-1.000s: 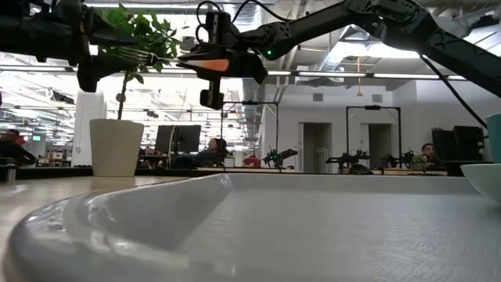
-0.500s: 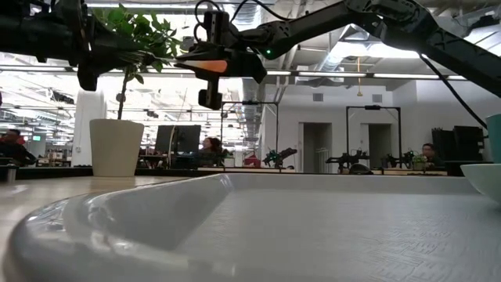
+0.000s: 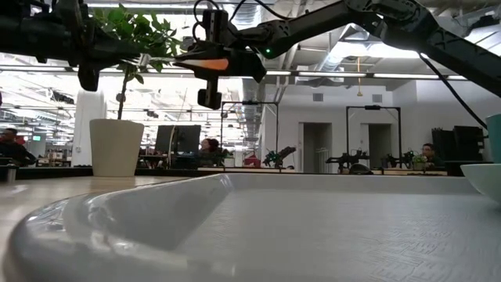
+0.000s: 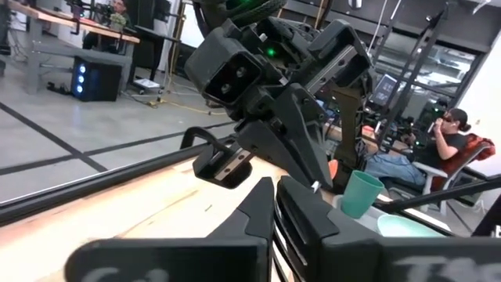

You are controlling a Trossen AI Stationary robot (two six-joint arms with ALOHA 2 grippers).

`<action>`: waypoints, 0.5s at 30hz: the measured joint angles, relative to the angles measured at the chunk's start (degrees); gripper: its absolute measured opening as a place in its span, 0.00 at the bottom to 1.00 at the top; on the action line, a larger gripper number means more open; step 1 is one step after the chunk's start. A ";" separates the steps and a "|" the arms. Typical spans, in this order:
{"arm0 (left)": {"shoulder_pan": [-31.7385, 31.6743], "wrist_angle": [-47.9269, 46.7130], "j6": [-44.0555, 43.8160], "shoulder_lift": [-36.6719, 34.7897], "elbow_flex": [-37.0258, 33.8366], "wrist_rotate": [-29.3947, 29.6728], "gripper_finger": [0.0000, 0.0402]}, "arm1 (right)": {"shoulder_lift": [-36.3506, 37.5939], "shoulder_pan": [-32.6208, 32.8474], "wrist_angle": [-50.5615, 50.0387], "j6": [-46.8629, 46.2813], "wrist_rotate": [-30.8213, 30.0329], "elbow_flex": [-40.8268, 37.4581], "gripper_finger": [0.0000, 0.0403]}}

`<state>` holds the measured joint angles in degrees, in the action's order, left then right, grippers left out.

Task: Pick and place plate/cup/fork/spoon on tray
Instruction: Put the orange fork on the left of the light blue plate on the blue serving tray

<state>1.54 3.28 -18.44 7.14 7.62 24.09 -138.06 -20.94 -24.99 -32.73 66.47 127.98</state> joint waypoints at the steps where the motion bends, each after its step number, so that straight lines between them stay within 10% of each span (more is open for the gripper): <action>1: -0.02 -0.06 0.00 0.00 0.00 0.04 0.02 | 0.00 -0.01 0.01 0.01 -0.10 0.00 0.05; 15: 0.00 -0.17 -4.97 0.00 0.00 2.43 0.01 | 0.00 -0.62 0.48 0.15 -1.84 0.00 0.04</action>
<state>1.54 3.11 -23.40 7.14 7.62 26.52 -138.06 -21.56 -24.51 -32.58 64.63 127.98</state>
